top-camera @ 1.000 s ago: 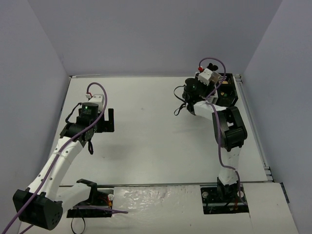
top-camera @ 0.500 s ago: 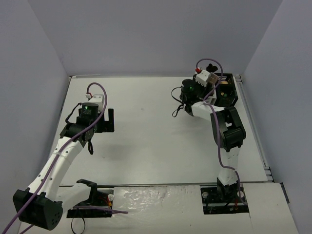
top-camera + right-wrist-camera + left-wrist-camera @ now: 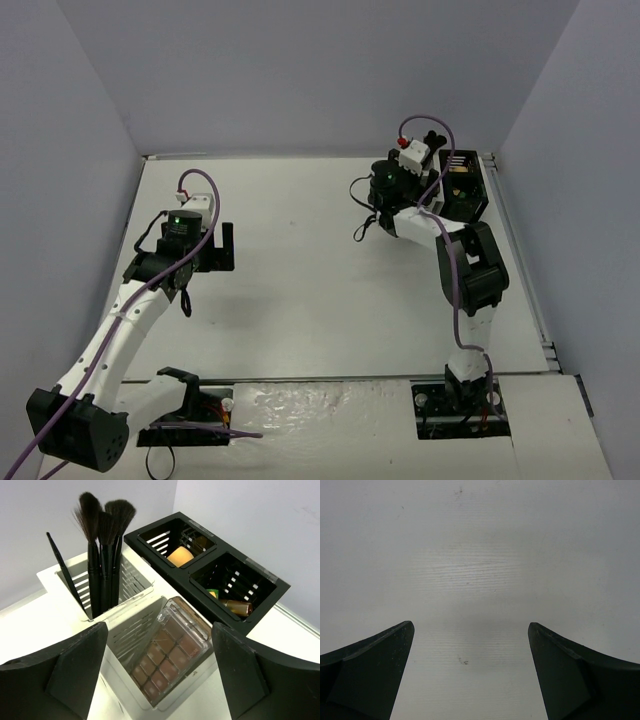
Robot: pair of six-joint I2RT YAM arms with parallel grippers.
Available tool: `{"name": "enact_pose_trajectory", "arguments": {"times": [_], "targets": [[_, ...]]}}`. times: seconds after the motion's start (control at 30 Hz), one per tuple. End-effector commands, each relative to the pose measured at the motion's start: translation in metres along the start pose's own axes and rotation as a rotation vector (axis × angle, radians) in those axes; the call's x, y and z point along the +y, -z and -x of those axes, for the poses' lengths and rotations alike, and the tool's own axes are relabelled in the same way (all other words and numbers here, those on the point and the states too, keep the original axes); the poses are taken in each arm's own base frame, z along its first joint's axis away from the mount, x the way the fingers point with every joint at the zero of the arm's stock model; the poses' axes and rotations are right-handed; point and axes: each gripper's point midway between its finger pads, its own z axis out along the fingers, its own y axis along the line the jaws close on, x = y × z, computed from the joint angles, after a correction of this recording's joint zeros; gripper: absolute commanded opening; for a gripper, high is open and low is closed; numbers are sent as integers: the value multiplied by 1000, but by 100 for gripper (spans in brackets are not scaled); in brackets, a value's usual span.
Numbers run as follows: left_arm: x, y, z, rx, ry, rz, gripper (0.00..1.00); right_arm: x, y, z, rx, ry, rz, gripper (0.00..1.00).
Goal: Organize the makeup
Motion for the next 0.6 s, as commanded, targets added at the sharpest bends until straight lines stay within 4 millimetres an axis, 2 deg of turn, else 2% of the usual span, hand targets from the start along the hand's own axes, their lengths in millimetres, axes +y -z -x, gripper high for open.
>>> {"name": "enact_pose_trajectory", "arguments": {"times": [0.0,0.13,0.17,0.27,0.37,0.57], "targets": [[0,6,18,-61,31,-5,97,-13,16,99,-67,-167,75,86],[3,11,22,-84,40,0,97,-29,33,131,-50,-157,201,99],[3,13,23,-93,42,2,97,-36,39,141,-51,-159,228,100],[8,18,27,-118,47,18,97,-54,56,149,-41,-143,302,100],[15,27,34,-160,54,44,97,-91,89,171,-41,-162,410,100],[23,43,43,-229,69,65,97,-149,128,153,18,-154,491,100]]}}
